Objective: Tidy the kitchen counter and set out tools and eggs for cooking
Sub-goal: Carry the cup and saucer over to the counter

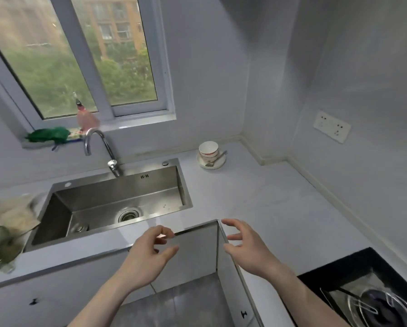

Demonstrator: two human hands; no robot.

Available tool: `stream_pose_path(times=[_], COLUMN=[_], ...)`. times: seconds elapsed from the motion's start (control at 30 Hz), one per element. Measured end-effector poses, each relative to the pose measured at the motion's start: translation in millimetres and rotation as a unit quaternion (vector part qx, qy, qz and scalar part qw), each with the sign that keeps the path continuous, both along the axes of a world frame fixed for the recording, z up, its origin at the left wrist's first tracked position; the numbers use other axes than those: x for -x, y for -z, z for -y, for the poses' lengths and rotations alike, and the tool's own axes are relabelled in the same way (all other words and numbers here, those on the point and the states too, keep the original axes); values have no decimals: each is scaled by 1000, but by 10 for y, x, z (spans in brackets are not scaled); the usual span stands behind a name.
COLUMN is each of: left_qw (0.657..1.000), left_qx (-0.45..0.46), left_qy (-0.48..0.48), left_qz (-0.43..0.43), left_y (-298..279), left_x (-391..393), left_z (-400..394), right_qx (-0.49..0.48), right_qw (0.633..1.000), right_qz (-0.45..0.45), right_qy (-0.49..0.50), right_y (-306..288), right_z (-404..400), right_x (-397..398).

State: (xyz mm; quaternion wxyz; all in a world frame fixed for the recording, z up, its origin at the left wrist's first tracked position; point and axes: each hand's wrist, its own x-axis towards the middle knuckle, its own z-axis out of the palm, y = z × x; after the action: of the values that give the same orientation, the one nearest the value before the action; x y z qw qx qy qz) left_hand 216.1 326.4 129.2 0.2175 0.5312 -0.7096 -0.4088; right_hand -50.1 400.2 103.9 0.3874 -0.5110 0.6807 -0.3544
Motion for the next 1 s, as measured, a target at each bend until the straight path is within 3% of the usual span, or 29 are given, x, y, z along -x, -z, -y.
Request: stream_pose_path(times=[0.23,0.5,0.73,1.0], left_qw=[1000,991,960,945], left_qx=[-14,-26,-60,-103], left_qy=[14,113,213,210], left_qz=[18,73,170,230], left_y=[118,323,706,1160], left_x=[80,432,1146,2056], left_z=[1001,2584,3737,4552], right_qx=[-15,-63,-87,-101], right_qw=[1000,990,975,967], right_qz=[4,32,44,47], right_qy=[11,123,200,230], right_y=[63,237,419,523], right_z=[1015,2005,2510,3089], right_x=[20,150,363,979])
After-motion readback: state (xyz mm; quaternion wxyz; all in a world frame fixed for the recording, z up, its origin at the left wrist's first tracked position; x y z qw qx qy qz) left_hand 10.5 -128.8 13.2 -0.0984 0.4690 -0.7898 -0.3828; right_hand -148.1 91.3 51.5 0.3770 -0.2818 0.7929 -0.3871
